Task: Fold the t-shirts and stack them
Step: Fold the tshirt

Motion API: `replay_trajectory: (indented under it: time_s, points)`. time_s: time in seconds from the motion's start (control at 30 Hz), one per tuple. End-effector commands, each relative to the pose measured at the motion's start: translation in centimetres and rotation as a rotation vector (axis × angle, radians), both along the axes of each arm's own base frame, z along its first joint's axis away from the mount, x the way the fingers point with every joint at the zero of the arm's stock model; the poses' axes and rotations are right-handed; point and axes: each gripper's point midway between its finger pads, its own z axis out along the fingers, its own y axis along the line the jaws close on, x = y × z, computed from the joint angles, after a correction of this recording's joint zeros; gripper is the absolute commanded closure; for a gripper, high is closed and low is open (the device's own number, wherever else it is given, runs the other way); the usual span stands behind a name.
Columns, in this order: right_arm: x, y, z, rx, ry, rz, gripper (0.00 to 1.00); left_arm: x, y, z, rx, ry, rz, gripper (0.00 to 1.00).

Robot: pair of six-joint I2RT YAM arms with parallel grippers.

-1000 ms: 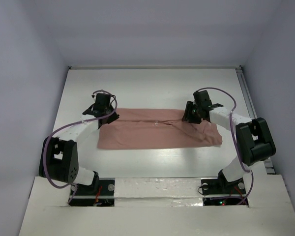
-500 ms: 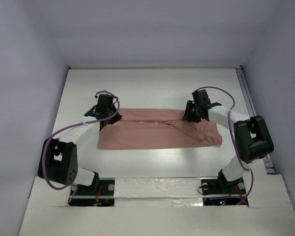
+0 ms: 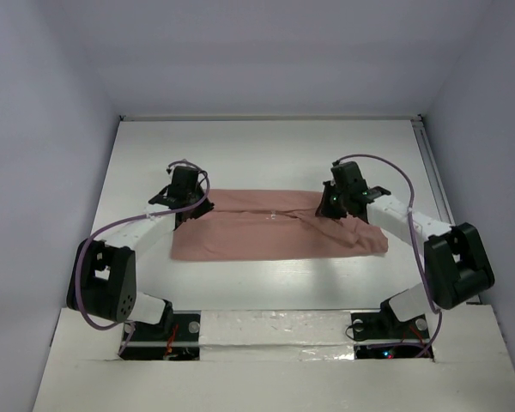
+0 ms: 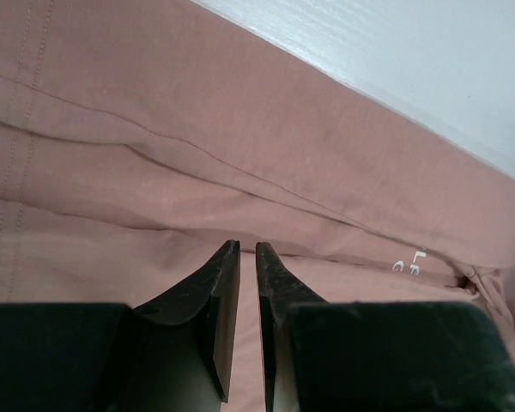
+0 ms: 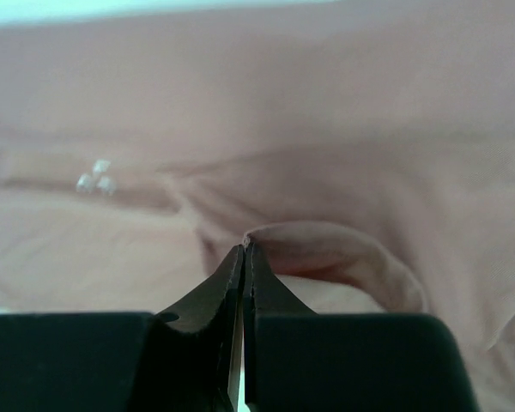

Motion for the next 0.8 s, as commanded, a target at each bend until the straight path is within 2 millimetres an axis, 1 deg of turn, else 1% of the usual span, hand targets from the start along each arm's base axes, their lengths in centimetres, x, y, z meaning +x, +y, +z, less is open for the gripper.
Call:
replay_trajectory:
  time_s: [0.0, 0.03, 0.1, 0.13, 0.17, 0.2, 0.27, 0.33, 0.4, 0.43, 0.47, 0.5, 0.53, 0.6, 0.63, 0.67, 0.7, 0.73, 0.77]
  points:
    - [-3.8, 2.0, -0.1, 0.021, 0.063, 0.061, 0.94, 0.7, -0.4, 0.7, -0.02, -0.031, 0.003, 0.9]
    - [-4.7, 2.3, -0.5, 0.029, 0.086, 0.057, 0.92, 0.6, -0.9, 0.9, -0.043, -0.027, -0.015, 0.9]
    - [-5.9, 3.1, -0.8, 0.042, 0.107, 0.068, 0.89, 0.6, -1.3, 0.9, -0.044, -0.027, -0.023, 0.9]
    - [-6.8, 3.8, -1.1, 0.048, 0.124, 0.081, 0.83, 0.7, -1.4, 0.9, -0.049, -0.027, -0.022, 0.9]
    - [-7.1, 4.1, -1.1, 0.046, 0.131, 0.083, 0.81, 0.8, -1.5, 1.0, -0.052, -0.029, -0.022, 0.9]
    - [-7.3, 4.4, -1.0, 0.049, 0.132, 0.089, 0.79, 0.8, -1.5, 1.1, -0.056, -0.031, -0.021, 0.9]
    - [-7.7, 5.0, -0.5, 0.058, 0.132, 0.1, 0.72, 0.8, -2.0, 1.2, -0.066, -0.031, -0.03, 0.9]
    - [-7.7, 5.0, 0.1, 0.055, 0.126, 0.108, 0.64, 0.9, -2.4, 1.5, -0.069, -0.038, -0.038, 0.9]
    - [-7.3, 4.7, 1.4, 0.038, 0.1, 0.105, 0.6, 1.0, -2.4, 1.7, -0.07, -0.039, -0.038, 0.9]
    - [-7.2, 4.4, 1.9, 0.021, 0.084, 0.116, 0.52, 1.0, -2.9, 1.9, -0.069, -0.044, -0.05, 0.9]
    - [-7.0, 3.6, 2.2, -0.019, 0.071, 0.1, 0.52, 1.1, -2.9, 2.1, -0.068, -0.047, -0.051, 0.9]
    - [-6.5, 3.5, 3.5, -0.025, 0.034, 0.098, 0.52, 0.9, -3.3, 2.2, -0.058, -0.05, -0.067, 0.9]
    - [-6.1, 2.8, 3.7, -0.061, 0.009, 0.086, 0.6, 1.1, -3.8, 2.7, -0.056, -0.062, -0.077, 0.9]
    - [-4.7, 0.8, 3.9, -0.096, -0.02, 0.019, 0.69, 0.7, -5.1, 2.9, -0.05, -0.062, -0.111, 0.9]
    - [-4.3, 0.2, 3.8, -0.102, -0.021, 0.008, 0.82, 0.8, -5.6, 3.3, -0.054, -0.069, -0.121, 0.9]
    - [-3.7, 0.1, 3.6, -0.087, -0.027, 0.007, 0.85, 0.7, -6.1, 3.3, -0.056, -0.069, -0.132, 0.9]
    - [-3.4, -0.1, 3.2, -0.081, -0.021, 0.008, 0.86, 0.5, -7.0, 3.2, -0.06, -0.07, -0.154, 0.9]
    - [-3.5, 0.0, 1.7, -0.098, 0.012, 0.026, 0.87, 0.5, -7.6, 3.4, -0.063, -0.073, -0.165, 0.9]
    - [-3.5, 0.6, 1.1, -0.081, 0.029, 0.047, 0.91, 0.4, -8.0, 3.0, -0.059, -0.061, -0.178, 0.9]
